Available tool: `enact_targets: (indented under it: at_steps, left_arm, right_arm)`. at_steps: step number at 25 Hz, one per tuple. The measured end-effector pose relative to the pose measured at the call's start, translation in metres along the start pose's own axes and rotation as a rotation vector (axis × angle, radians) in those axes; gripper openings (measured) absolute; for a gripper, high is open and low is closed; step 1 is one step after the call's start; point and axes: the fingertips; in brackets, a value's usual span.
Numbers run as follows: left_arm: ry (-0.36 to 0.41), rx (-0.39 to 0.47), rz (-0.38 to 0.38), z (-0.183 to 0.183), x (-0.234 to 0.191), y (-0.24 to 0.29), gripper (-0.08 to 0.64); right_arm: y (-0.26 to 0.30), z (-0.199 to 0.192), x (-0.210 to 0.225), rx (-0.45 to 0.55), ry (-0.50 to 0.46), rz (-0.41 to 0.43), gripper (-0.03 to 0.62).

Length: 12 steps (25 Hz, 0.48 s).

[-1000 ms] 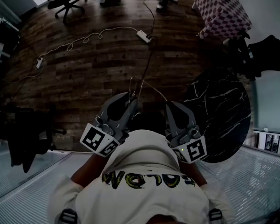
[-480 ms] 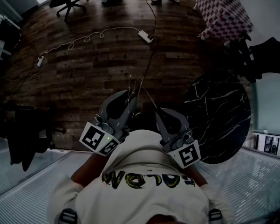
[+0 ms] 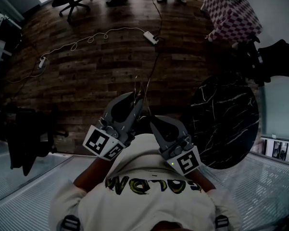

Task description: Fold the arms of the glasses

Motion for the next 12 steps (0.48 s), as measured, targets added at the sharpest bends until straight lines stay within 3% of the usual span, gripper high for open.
enact_targets:
  at_steps: [12]
  left_arm:
    - [-0.002, 0.001, 0.001, 0.000, 0.001, -0.003, 0.080]
  right_arm:
    - [0.005, -0.007, -0.014, -0.027, -0.010, 0.045, 0.035]
Point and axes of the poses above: the fingertips, and each gripper's own axes: y forward along the fingers, x to its right, z out of its top, and after that the axes turned 2 degrees about -x, right-handed
